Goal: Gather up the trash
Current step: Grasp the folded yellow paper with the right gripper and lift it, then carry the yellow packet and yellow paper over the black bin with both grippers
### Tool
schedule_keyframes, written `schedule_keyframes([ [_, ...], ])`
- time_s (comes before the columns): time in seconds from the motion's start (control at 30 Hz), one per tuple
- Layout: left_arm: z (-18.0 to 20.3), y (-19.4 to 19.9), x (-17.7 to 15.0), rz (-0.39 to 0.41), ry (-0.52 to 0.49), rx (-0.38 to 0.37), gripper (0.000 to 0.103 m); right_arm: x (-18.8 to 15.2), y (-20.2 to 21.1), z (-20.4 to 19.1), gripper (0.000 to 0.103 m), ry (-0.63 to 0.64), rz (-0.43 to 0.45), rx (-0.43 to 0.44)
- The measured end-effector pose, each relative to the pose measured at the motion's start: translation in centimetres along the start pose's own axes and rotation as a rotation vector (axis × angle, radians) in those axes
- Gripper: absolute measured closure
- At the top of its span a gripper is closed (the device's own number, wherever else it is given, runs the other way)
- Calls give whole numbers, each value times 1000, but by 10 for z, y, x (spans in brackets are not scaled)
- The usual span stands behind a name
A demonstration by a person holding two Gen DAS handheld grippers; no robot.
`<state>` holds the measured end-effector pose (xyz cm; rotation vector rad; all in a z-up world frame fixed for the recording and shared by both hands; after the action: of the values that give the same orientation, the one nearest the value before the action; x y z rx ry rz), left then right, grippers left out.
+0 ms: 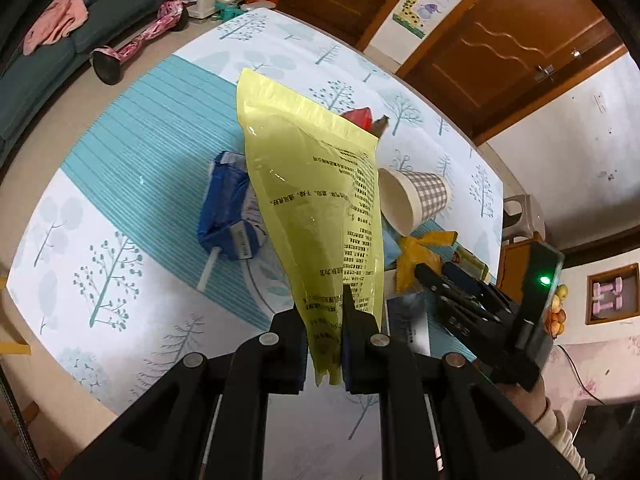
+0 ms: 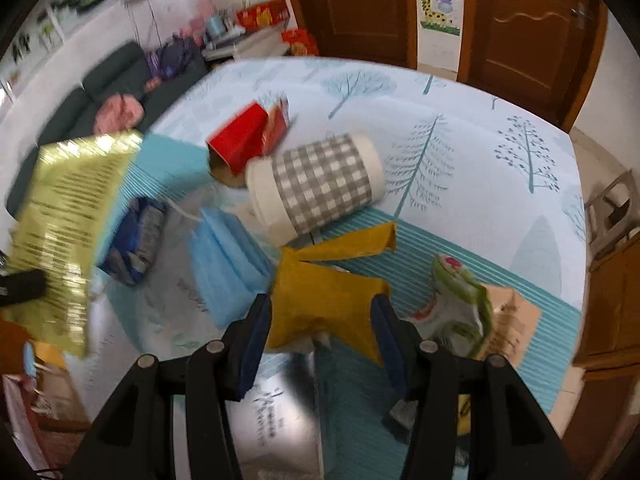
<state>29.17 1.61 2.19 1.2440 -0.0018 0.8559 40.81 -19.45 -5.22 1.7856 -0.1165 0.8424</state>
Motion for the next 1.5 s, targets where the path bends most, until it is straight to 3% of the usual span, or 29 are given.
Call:
schedule_keyframes([
  [0.2, -20, 7, 4, -5, 13, 13, 92, 0, -15, -3, 52, 17, -21, -5],
  [0.27, -24, 8, 4, -9, 9, 12, 92, 0, -15, -4, 70, 6, -21, 10],
  [0.47, -30, 13, 8, -25, -18, -13, 92, -1, -6, -9, 90, -23, 12, 10],
  [0.83, -40, 34, 19, -94, -194, -135, 92, 3, 81, -32, 93, -184, 171, -75],
  [1.03, -52, 50, 24, -139, -319, -229, 92, -17, 121, -67, 94, -263, 224, -198],
  [1.23, -63, 62, 13, -191, -429, -308, 92, -52, 137, -104, 95, -313, 210, -330],
  [1.5, -83, 68, -15, -266, -511, -336, 92, -104, 149, -151, 95, -397, 168, -332],
])
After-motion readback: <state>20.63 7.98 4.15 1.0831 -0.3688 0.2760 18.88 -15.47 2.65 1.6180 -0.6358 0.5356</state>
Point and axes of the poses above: each gripper's, at about its wrist camera, not at the fingertips, and y roughly against the way its jaws point, z to its right, x to its top, the point moved 1 cm from there along -y, roughly the way its jaws point, and after that the axes turned 14 degrees about z, right-handed, at the moved point
